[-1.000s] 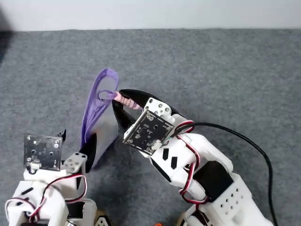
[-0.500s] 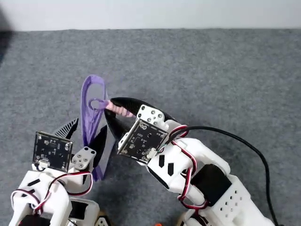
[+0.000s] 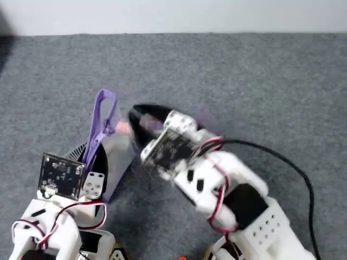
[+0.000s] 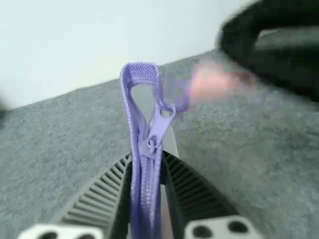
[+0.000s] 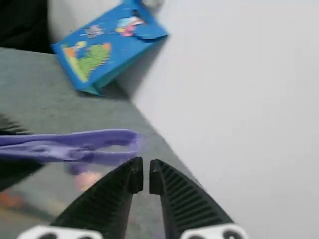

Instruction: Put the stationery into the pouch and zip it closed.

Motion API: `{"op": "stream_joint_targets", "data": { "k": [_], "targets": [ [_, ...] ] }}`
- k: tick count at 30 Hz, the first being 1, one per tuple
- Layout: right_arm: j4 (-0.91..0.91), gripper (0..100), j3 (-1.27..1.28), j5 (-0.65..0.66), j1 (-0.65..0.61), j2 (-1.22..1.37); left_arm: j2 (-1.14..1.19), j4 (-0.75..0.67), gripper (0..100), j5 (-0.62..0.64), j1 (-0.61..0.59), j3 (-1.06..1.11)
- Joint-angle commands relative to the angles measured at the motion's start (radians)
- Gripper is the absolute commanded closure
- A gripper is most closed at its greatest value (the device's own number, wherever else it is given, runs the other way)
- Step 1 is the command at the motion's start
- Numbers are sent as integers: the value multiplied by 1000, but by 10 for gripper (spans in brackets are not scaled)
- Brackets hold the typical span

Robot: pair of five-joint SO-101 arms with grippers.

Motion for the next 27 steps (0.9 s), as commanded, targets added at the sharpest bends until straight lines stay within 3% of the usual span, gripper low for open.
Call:
{"op": "stream_joint_targets", "data": {
  "k": [1, 6, 9, 13, 15, 22, 27],
  "targets": [
    [-97, 991, -15, -6, 68, 64, 0, 55, 990, -11, 5, -61],
    [-196, 991, -17, -6, 113, 162, 0, 143, 990, -9, 5, -127],
    [-163, 991, -20, -11, 97, 157, 0, 158, 990, -8, -3, -142],
    [8, 986, -20, -18, 18, 76, 0, 152, 990, -6, -5, -145],
    [119, 973, -20, -83, -13, 24, 0, 150, 990, -6, -5, -143],
    [400, 767, -20, -331, -125, -142, 0, 157, 990, -6, -5, -145],
    [458, 807, -18, -390, -226, -180, 0, 153, 990, -11, 0, -142]
  ]
}}
